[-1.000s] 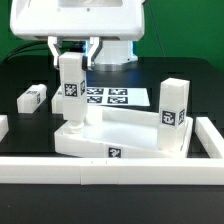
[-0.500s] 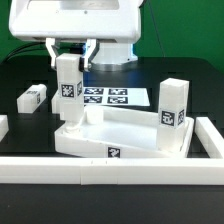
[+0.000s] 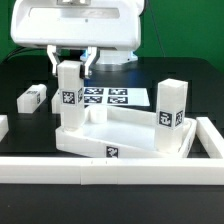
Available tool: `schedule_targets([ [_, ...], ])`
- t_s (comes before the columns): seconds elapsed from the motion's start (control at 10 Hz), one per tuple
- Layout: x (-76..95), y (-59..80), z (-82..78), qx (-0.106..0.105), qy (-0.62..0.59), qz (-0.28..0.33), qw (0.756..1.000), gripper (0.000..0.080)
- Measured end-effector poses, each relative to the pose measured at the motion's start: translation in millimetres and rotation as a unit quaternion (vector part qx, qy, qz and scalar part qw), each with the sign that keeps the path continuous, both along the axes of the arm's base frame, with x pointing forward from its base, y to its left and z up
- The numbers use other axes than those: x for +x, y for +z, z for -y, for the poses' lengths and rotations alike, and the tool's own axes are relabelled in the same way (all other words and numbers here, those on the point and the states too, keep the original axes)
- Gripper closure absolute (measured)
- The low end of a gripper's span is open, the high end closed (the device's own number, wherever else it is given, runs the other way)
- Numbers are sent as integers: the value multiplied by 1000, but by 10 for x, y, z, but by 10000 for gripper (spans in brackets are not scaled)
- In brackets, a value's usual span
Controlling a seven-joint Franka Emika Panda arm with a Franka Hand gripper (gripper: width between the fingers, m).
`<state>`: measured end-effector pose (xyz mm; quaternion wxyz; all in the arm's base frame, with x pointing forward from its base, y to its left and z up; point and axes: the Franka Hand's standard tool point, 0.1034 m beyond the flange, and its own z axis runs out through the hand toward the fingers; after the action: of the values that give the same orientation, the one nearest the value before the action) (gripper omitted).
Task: Assemble desk
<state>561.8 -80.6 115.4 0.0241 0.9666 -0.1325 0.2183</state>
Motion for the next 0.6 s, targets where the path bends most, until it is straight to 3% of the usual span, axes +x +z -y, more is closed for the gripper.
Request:
schedule_targets([
  [0.4,80,-3,-33,-20,8,29,999,511],
  [0.5,79,-4,-29,-20,8,29,999,464],
  [0.6,78,-6,-29,-20,8,28,999,329],
])
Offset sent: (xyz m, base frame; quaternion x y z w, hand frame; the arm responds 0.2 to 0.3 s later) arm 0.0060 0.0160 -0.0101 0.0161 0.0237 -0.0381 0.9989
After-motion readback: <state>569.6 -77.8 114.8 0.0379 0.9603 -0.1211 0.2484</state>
